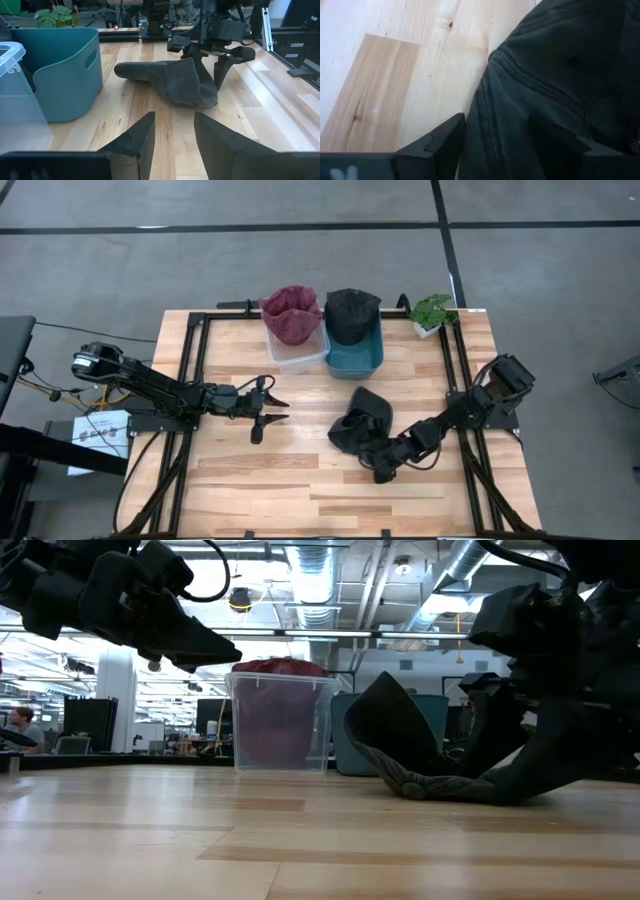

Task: Pick & Place hat
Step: Put the black cap into the blue bin

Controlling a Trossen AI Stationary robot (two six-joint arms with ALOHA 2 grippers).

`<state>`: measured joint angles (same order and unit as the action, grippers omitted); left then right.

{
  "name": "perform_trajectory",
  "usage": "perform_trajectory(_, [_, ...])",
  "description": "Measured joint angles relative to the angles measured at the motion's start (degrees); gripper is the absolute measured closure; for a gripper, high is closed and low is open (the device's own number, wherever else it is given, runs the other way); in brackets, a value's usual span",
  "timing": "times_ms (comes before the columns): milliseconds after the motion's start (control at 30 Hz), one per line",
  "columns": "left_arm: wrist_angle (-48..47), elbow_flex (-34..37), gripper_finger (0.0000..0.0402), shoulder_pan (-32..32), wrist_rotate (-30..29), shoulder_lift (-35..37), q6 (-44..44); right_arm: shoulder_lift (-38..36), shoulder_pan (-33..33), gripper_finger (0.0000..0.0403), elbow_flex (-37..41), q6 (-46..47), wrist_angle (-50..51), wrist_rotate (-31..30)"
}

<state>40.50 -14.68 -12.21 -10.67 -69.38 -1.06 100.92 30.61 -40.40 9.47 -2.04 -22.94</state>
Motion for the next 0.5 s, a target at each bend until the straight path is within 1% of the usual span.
perform_trajectory(100, [0.06, 0.00, 0.0266, 0.00, -0.01, 0.00, 0.00, 0.21, 0.01, 0.0196, 0.03, 0.80, -0.71, 0.03])
perform_trajectory(200, [0.10, 0.00, 0.0266, 0.00, -0.01, 0.00, 0.00, 0.20, 0.02, 0.0216, 0.09, 0.77, -1.21, 0.27])
perform_trajectory(500, [0.32, 0.00, 0.0266, 0.00, -0.01, 0.00, 0.00, 0.18, 0.04, 0.0313, 0.24, 0.60, -2.02, 1.16])
